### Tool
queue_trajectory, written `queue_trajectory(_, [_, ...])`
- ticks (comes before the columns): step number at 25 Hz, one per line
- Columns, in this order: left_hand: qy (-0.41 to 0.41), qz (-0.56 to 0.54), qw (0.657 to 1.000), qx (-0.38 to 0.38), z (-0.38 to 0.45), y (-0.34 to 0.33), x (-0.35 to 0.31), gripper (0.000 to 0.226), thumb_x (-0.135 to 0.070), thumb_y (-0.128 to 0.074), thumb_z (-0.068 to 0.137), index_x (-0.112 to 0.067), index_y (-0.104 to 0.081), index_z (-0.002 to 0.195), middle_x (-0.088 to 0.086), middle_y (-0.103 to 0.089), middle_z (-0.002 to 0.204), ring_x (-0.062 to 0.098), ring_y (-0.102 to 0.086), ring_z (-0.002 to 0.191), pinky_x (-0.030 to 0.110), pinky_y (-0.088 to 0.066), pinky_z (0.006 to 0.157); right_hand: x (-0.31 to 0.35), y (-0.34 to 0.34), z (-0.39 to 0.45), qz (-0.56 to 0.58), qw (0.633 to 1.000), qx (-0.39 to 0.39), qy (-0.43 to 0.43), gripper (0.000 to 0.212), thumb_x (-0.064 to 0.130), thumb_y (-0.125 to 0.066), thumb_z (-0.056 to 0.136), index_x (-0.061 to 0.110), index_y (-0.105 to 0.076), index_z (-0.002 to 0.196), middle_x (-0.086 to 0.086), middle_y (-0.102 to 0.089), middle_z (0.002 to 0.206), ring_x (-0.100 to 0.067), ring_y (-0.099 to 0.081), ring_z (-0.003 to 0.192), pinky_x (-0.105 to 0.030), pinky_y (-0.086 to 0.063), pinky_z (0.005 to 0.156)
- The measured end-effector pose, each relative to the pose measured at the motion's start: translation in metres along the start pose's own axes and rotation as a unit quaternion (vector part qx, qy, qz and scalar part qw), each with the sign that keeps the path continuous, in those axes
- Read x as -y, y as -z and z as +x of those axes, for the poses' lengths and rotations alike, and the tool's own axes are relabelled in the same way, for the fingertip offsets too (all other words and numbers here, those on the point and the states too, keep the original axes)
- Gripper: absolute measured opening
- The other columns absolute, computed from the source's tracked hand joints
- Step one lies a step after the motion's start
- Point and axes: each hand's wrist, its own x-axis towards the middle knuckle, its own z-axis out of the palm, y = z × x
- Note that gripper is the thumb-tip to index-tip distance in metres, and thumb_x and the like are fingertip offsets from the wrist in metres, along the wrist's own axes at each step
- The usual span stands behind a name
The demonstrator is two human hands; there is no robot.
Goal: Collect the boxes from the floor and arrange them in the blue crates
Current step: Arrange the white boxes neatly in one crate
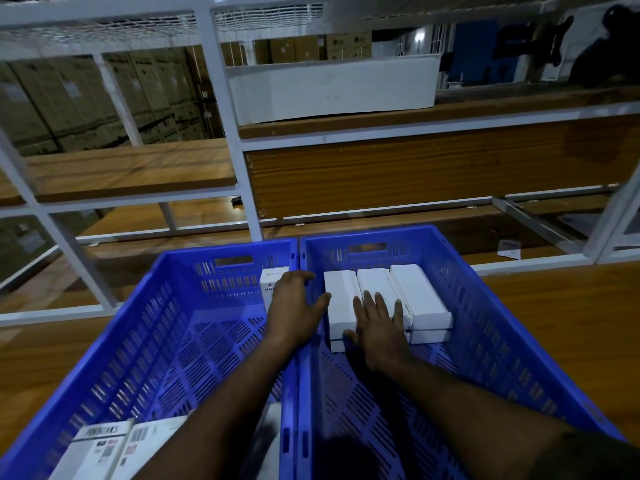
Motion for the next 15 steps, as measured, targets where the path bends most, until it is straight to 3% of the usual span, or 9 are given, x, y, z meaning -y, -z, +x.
queue_trajectory(2, [0.0, 0.0, 1.0, -0.001, 0.0, 0.0, 0.001, 0.052, -0.037, -0.069, 0.091, -0.013, -0.054, 0.135, 0.008, -0.053, 0.137, 0.023, -0.049, 0.128, 0.035, -0.043, 0.106, -0.005, -0.006, 0.002, -0.013, 1.0, 0.008, 0.014, 0.091, 0.062, 0.017, 0.079, 0.017, 0.002, 0.157, -0.009, 0.004, 0.165, -0.029, 0.009, 0.151, -0.058, 0.013, 0.115])
queue_trajectory(3, [0.0, -0.002, 1.0, -0.003, 0.0, 0.0, 0.0, 0.051, -0.036, -0.069, 0.091, -0.014, -0.055, 0.135, 0.008, -0.054, 0.136, 0.023, -0.05, 0.127, 0.036, -0.044, 0.106, -0.006, -0.006, 0.004, -0.007, 1.0, 0.012, 0.013, 0.094, 0.062, 0.02, 0.076, 0.017, 0.002, 0.157, -0.009, 0.005, 0.165, -0.028, 0.009, 0.151, -0.057, 0.014, 0.115])
queue_trajectory(7, [-0.006, -0.003, 1.0, -0.014, -0.003, 0.002, -0.003, 0.048, -0.036, -0.069, 0.091, -0.014, -0.057, 0.132, 0.006, -0.057, 0.133, 0.02, -0.053, 0.124, 0.034, -0.045, 0.105, -0.006, -0.001, 0.008, -0.015, 0.999, 0.038, 0.004, 0.072, 0.059, -0.007, 0.099, 0.017, 0.005, 0.157, -0.007, 0.009, 0.165, -0.025, 0.013, 0.151, -0.056, 0.013, 0.117])
queue_trajectory(12, [-0.003, -0.011, 1.0, -0.013, -0.006, 0.005, -0.005, 0.046, -0.036, -0.067, 0.093, -0.012, -0.058, 0.131, 0.006, -0.058, 0.133, 0.02, -0.055, 0.123, 0.031, -0.044, 0.102, -0.008, 0.011, 0.008, -0.017, 0.997, 0.07, 0.018, 0.069, 0.053, -0.016, 0.102, 0.016, 0.005, 0.157, -0.008, 0.01, 0.165, -0.024, 0.011, 0.151, -0.055, 0.009, 0.119])
queue_trajectory(15, [-0.006, 0.001, 1.0, 0.016, -0.007, 0.009, -0.006, 0.048, -0.037, -0.064, 0.095, -0.009, -0.057, 0.133, 0.008, -0.056, 0.138, 0.023, -0.054, 0.126, 0.031, -0.044, 0.101, -0.004, 0.019, 0.004, 0.046, 0.997, 0.068, 0.01, 0.072, 0.058, -0.02, 0.101, 0.019, 0.001, 0.158, -0.005, 0.008, 0.165, -0.019, 0.009, 0.152, -0.053, 0.008, 0.119])
